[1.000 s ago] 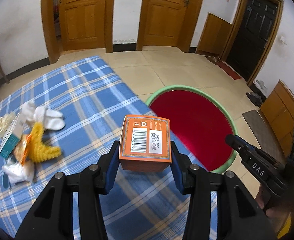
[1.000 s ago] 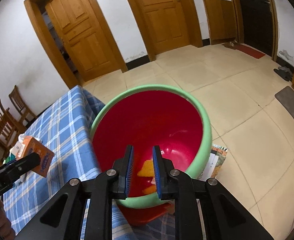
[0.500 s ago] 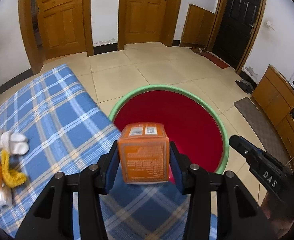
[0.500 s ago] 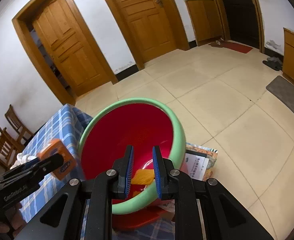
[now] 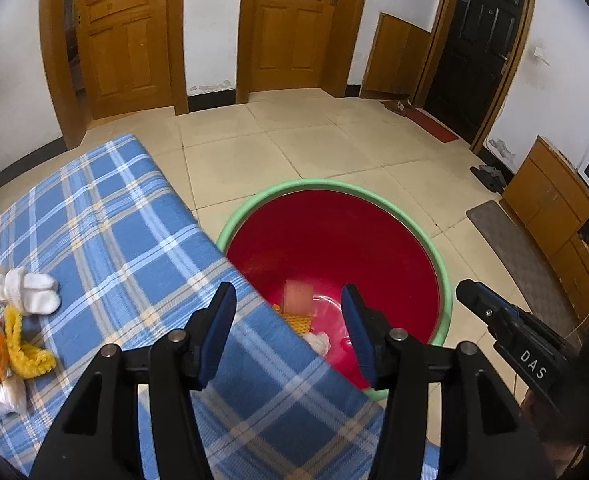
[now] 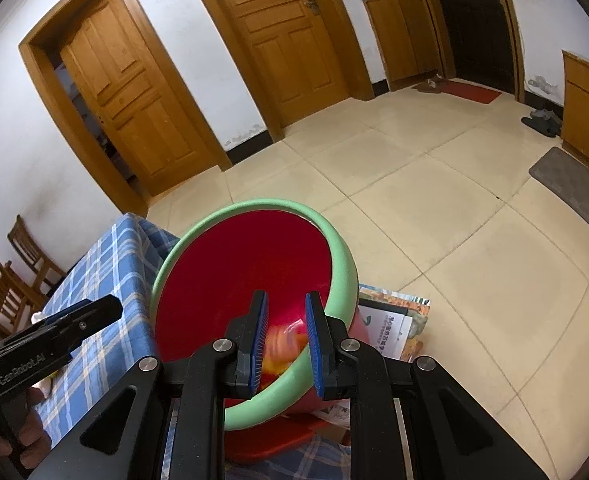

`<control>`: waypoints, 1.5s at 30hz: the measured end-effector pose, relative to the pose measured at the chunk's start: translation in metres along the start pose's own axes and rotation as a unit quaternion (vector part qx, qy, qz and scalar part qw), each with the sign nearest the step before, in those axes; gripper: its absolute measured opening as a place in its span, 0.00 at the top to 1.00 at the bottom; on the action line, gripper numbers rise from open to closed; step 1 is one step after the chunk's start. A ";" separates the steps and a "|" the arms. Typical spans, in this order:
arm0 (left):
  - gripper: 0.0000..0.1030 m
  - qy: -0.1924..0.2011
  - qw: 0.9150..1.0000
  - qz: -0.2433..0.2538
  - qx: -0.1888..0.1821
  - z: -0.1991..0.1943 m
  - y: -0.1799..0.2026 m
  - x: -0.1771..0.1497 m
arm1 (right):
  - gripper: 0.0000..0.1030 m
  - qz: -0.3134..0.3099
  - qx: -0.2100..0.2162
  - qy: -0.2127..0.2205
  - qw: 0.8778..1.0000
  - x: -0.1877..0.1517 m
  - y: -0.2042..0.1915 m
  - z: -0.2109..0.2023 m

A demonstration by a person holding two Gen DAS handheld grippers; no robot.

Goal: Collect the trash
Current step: 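Lower the orange box into the red bucket and open the left tool, then move the left tool back to the table and grasp the white plastic bag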

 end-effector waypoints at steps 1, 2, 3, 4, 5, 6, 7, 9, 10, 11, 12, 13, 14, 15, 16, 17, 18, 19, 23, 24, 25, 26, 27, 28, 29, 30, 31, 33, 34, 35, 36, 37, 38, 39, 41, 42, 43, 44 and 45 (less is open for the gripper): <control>0.47 0.000 1.000 -0.004 0.001 -0.002 -0.003 -0.001 | 0.81 -0.003 0.002 -0.001 1.000 0.000 -0.003 0.000; 0.47 -0.001 1.000 -0.011 0.002 -0.006 -0.008 -0.003 | 0.81 -0.004 0.003 -0.001 1.000 0.000 -0.004 0.000; 0.47 -0.001 1.000 -0.015 0.003 -0.008 -0.012 -0.005 | 0.81 -0.006 0.005 -0.001 1.000 -0.001 -0.007 -0.001; 0.47 -0.001 1.000 -0.021 0.006 -0.010 -0.018 -0.006 | 0.81 -0.008 0.009 -0.002 1.000 -0.001 -0.010 -0.001; 0.47 -0.001 1.000 -0.028 0.012 -0.015 -0.026 -0.008 | 0.81 -0.010 0.012 -0.002 1.000 -0.001 -0.013 -0.001; 0.47 0.000 0.999 -0.033 0.017 -0.017 -0.032 -0.010 | 0.81 -0.014 0.015 -0.004 1.000 -0.002 -0.017 -0.001; 0.47 0.001 0.999 -0.040 0.025 -0.021 -0.040 -0.012 | 0.81 -0.017 0.019 -0.005 1.000 -0.003 -0.020 -0.001; 0.47 0.004 0.998 -0.056 0.035 -0.027 -0.055 -0.017 | 0.81 -0.021 0.025 -0.008 0.999 -0.004 -0.025 -0.001; 0.47 0.005 0.997 -0.064 0.039 -0.030 -0.063 -0.018 | 0.81 -0.023 0.028 -0.010 0.999 -0.005 -0.027 -0.001; 0.47 0.008 0.996 -0.075 0.046 -0.034 -0.072 -0.020 | 0.81 -0.025 0.031 -0.011 0.999 -0.006 -0.031 -0.001; 0.47 0.009 0.996 -0.080 0.049 -0.036 -0.077 -0.021 | 0.81 -0.027 0.034 -0.013 0.999 -0.007 -0.034 0.000; 0.47 0.012 0.995 -0.088 0.054 -0.040 -0.086 -0.023 | 0.81 -0.029 0.037 -0.014 0.999 -0.007 -0.037 0.000; 0.47 0.014 0.994 -0.094 0.060 -0.044 -0.096 -0.024 | 0.81 -0.032 0.038 -0.015 0.999 -0.008 -0.040 0.000; 0.47 0.016 0.993 -0.099 0.066 -0.046 -0.103 -0.025 | 0.81 -0.034 0.040 -0.015 0.998 -0.008 -0.044 0.000; 0.47 0.018 0.992 -0.106 0.072 -0.048 -0.111 -0.026 | 0.81 -0.039 0.042 -0.016 0.998 -0.009 -0.048 0.000; 0.47 0.019 0.991 -0.112 0.078 -0.050 -0.119 -0.027 | 0.81 -0.041 0.043 -0.017 0.998 -0.010 -0.051 0.000; 0.47 0.020 0.989 -0.122 0.085 -0.054 -0.130 -0.030 | 0.81 -0.044 0.045 -0.018 0.998 -0.010 -0.055 -0.001; 0.47 0.020 0.987 -0.131 0.091 -0.056 -0.139 -0.031 | 0.81 -0.048 0.048 -0.020 0.997 -0.011 -0.059 0.000; 0.47 0.021 0.981 -0.158 0.113 -0.063 -0.172 -0.039 | 0.81 -0.059 0.055 -0.028 0.996 -0.018 -0.072 0.001; 0.47 0.021 0.978 -0.167 0.120 -0.065 -0.183 -0.043 | 0.80 -0.061 0.057 -0.029 0.996 -0.019 -0.075 0.002; 0.47 0.020 0.976 -0.176 0.126 -0.066 -0.192 -0.046 | 0.80 -0.065 0.059 -0.032 0.996 -0.020 -0.079 0.003; 0.47 0.019 0.975 -0.182 0.129 -0.066 -0.198 -0.048 | 0.80 -0.067 0.059 -0.033 0.995 -0.021 -0.081 0.003; 0.47 0.016 0.973 -0.189 0.134 -0.067 -0.206 -0.052 | 0.80 -0.070 0.060 -0.035 0.995 -0.022 -0.084 0.004; 0.47 0.012 0.970 -0.199 0.139 -0.067 -0.216 -0.058 | 0.80 -0.072 0.061 -0.036 0.995 -0.024 -0.087 0.004; 0.47 0.009 0.969 -0.204 0.142 -0.066 -0.220 -0.060 | 0.80 -0.074 0.062 -0.038 0.995 -0.025 -0.089 0.004; 0.47 0.005 0.967 -0.210 0.146 -0.064 -0.227 -0.065 | 0.80 -0.076 0.063 -0.039 0.994 -0.026 -0.092 0.005; 0.47 0.001 0.965 -0.216 0.150 -0.063 -0.233 -0.070 | 0.80 -0.079 0.063 -0.041 0.994 -0.027 -0.095 0.005; 0.47 -0.007 0.962 -0.226 0.155 -0.059 -0.242 -0.078 | 0.80 -0.083 0.064 -0.044 0.994 -0.030 -0.099 0.007; 0.47 -0.011 0.960 -0.230 0.157 -0.057 -0.246 -0.083 | 0.80 -0.084 0.065 -0.046 0.993 -0.031 -0.101 0.008; 0.47 -0.016 0.959 -0.233 0.160 -0.054 -0.249 -0.088 | 0.80 -0.085 0.066 -0.047 0.993 -0.033 -0.103 0.008; 0.47 -0.018 0.959 -0.234 0.162 -0.052 -0.250 -0.090 | 0.80 -0.087 0.067 -0.050 0.993 -0.034 -0.106 0.009; 0.46 -0.023 0.958 -0.234 0.165 -0.047 -0.253 -0.095 | 0.80 -0.089 0.068 -0.051 0.992 -0.035 -0.107 0.010; 0.46 -0.028 0.957 -0.233 0.168 -0.044 -0.255 -0.098 | 0.80 -0.091 0.069 -0.053 0.992 -0.037 -0.110 0.011; 0.44 -0.034 0.957 -0.233 0.171 -0.040 -0.256 -0.102 | 0.80 -0.093 0.070 -0.054 0.992 -0.038 -0.111 0.013; 0.41 -0.042 0.955 -0.234 0.175 -0.033 -0.259 -0.107 | 0.80 -0.096 0.070 -0.059 0.991 -0.040 -0.114 0.015; 0.40 -0.045 0.955 -0.234 0.177 -0.030 -0.260 -0.109 | 0.80 -0.097 0.070 -0.060 0.991 -0.041 -0.116 0.016; 0.39 -0.047 0.955 -0.234 0.179 -0.028 -0.261 -0.110 | 0.80 -0.098 0.071 -0.061 0.991 -0.042 -0.117 0.016; 0.38 -0.047 0.954 -0.234 0.181 -0.025 -0.262 -0.111 | 0.79 -0.098 0.071 -0.062 0.991 -0.042 -0.118 0.016; 0.37 -0.045 0.954 -0.232 0.186 -0.024 -0.263 -0.111 | 0.79 -0.100 0.070 -0.062 0.991 -0.042 -0.119 0.017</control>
Point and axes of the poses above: each gripper's, at about its wrist camera, not at the fingertips, and z roughly the way its jaws point, y to its right, x to its top, the point moved 9 cm from there along z, roughly the way its jaws point, and after that the axes turned 13 degrees about x, right-handed, at the moved point
